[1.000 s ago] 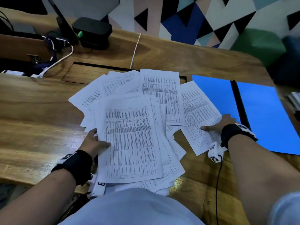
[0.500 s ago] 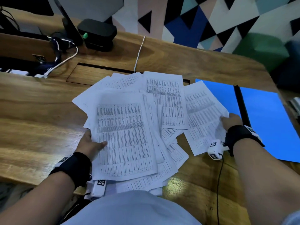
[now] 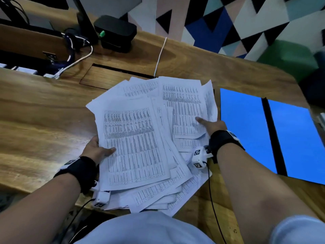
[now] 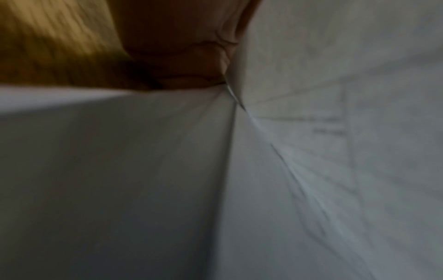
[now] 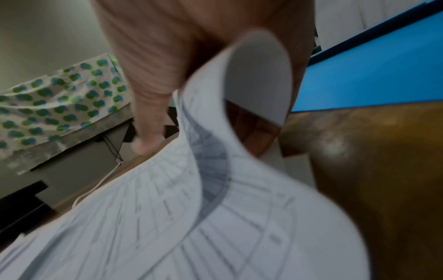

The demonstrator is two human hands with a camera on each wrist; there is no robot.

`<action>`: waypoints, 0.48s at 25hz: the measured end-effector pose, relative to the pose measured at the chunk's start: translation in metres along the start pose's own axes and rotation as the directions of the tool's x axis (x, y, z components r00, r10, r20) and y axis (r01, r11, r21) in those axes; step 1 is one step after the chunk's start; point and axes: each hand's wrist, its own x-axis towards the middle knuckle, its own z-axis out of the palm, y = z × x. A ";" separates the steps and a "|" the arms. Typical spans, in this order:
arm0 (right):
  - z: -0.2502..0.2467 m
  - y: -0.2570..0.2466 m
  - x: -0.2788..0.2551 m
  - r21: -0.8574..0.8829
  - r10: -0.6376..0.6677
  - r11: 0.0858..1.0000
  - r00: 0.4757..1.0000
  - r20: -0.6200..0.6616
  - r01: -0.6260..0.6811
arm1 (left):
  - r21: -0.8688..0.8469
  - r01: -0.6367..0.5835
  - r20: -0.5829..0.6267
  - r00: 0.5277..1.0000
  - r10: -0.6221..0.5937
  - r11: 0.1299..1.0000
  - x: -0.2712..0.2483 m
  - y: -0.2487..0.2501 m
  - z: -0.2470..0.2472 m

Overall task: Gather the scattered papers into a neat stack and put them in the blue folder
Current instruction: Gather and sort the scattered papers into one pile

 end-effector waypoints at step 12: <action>-0.049 -0.020 -0.089 0.311 -0.482 0.789 0.847 -0.222 0.530 | 0.058 -0.065 0.085 0.995 0.060 0.996 -0.008 -0.009 0.001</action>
